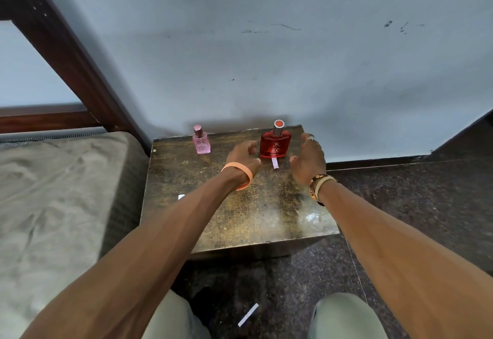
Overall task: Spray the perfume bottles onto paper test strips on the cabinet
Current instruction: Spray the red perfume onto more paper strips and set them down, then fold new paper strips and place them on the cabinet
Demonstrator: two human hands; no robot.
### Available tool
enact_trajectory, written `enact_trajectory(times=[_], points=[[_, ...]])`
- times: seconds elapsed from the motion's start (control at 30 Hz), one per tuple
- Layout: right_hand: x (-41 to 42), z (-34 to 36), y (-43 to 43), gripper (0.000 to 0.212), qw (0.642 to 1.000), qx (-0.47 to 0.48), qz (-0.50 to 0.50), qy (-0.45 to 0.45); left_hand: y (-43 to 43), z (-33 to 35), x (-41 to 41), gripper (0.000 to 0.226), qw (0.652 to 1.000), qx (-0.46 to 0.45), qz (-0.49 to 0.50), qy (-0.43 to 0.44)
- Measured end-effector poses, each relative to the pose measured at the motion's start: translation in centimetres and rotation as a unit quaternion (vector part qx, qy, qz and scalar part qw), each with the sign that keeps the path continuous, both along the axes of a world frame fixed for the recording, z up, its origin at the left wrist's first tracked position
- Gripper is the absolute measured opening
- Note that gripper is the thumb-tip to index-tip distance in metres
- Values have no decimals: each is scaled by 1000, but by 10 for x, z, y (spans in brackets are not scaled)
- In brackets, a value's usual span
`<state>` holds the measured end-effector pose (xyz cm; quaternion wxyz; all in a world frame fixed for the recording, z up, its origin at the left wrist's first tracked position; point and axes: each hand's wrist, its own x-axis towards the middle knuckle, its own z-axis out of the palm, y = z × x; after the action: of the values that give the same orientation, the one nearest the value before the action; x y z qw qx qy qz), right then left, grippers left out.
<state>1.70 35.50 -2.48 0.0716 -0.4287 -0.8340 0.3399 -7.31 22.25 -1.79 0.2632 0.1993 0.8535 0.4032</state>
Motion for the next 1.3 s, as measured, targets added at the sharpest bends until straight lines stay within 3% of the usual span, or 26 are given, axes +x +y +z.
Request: enact_trajectory(times=[0.27, 0.43, 0.6, 0.83, 1.07, 1.3], points=[[57, 24, -42, 68, 999, -16, 22, 35, -59, 24, 37, 37, 1000, 11, -22, 1], [94, 48, -76, 47, 998, 5, 32, 52, -109, 38, 63, 25, 1000, 11, -1, 3], [111, 68, -131, 34, 990, 24, 118, 73, -157, 50, 80, 19, 999, 30, 36, -5], [89, 87, -205, 26, 974, 16, 206, 91, -213, 58, 79, 10, 993, 63, 100, -1], [53, 82, -248, 22, 957, -40, 284, 38, -255, 44, 53, 11, 982, 7, 188, 16], [26, 37, -266, 28, 962, -102, 252, -3, -259, 7, 41, 25, 974, -27, 225, -26]])
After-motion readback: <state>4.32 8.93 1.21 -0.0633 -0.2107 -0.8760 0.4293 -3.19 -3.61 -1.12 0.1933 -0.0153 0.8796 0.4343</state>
